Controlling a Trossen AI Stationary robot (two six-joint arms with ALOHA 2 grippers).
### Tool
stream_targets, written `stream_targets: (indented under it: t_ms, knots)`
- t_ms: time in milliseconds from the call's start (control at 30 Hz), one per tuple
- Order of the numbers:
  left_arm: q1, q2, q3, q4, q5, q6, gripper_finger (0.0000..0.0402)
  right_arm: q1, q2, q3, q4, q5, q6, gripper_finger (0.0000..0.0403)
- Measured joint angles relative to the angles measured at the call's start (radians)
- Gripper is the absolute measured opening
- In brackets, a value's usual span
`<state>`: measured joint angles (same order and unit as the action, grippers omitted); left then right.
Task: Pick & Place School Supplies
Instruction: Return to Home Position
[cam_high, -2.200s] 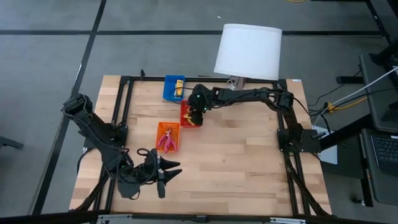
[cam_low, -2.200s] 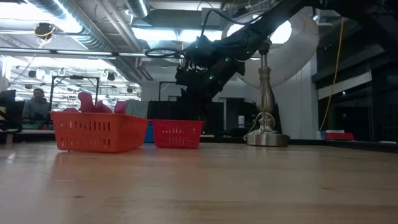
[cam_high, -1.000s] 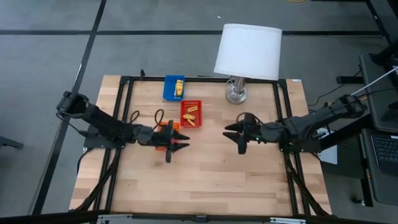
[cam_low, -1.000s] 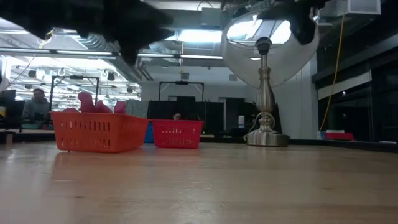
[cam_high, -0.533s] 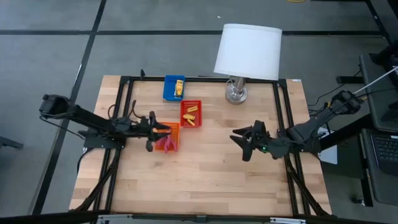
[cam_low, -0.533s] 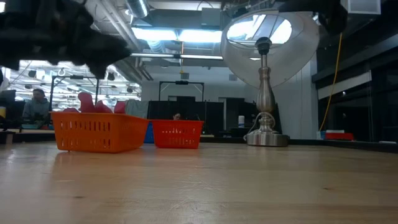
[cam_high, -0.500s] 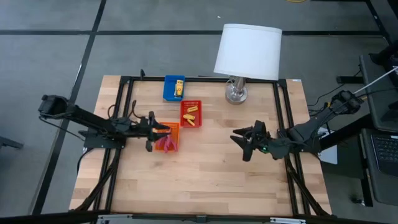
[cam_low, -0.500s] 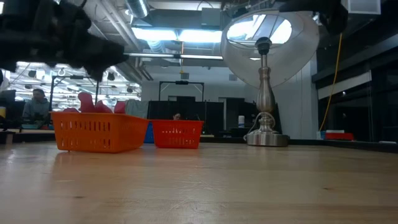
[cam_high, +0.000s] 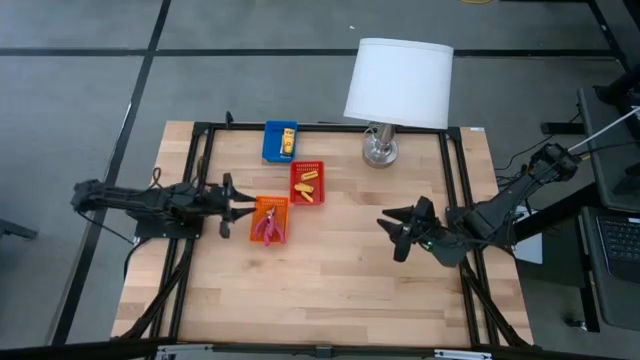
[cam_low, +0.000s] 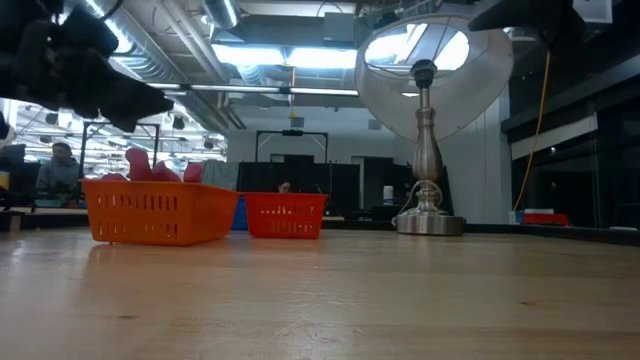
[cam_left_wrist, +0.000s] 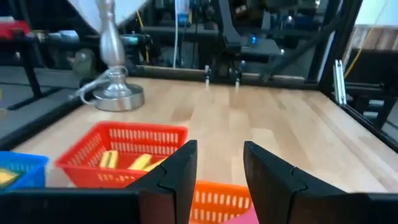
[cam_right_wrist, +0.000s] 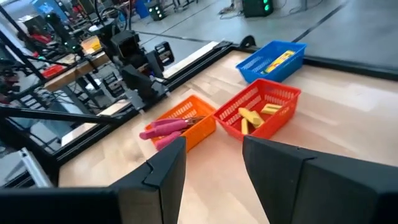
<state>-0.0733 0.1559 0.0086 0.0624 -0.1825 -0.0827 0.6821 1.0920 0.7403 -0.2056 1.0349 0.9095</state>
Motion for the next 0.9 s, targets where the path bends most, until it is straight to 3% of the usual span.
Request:
stream_targets:
  t_ms: [133, 333, 500, 567, 633, 733, 800, 900]
  knots:
    - [0.043, -0.152, 0.003, -0.031, 0.03, 0.054, 0.0127, 0.024, 0.0, 0.0, -0.059, 0.03, 0.054, 0.0162]
    - [0.094, -0.133, 0.003, -0.018, -0.055, 0.039, 0.0127, 0.079, -0.001, -0.051, -0.111, 0.026, 0.177, 0.0162]
    - [0.097, -0.123, 0.003, -0.017, -0.06, -0.008, 0.0127, 0.165, -0.001, -0.108, -0.331, -0.009, 0.437, 0.0162]
    - [0.097, -0.124, 0.003, -0.015, -0.06, -0.008, 0.0127, 0.211, 0.0, -0.142, -0.341, -0.042, 0.525, 0.0162]
    - [0.097, -0.124, 0.003, -0.015, -0.06, -0.008, 0.0127, 0.249, 0.025, -0.178, -0.215, -0.045, 0.55, 0.0162]
    - [0.097, -0.124, 0.003, -0.015, -0.06, -0.008, 0.0127, 0.256, 0.126, -0.203, 0.149, 0.012, 0.363, 0.0162]
    - [0.097, -0.124, 0.003, -0.015, -0.06, -0.009, 0.0127, 0.204, 0.222, -0.203, 0.31, 0.073, 0.185, 0.0162]
    - [0.097, -0.124, 0.003, -0.015, -0.06, -0.009, 0.0127, 0.083, 0.316, -0.206, 0.352, 0.188, 0.077, 0.0162]
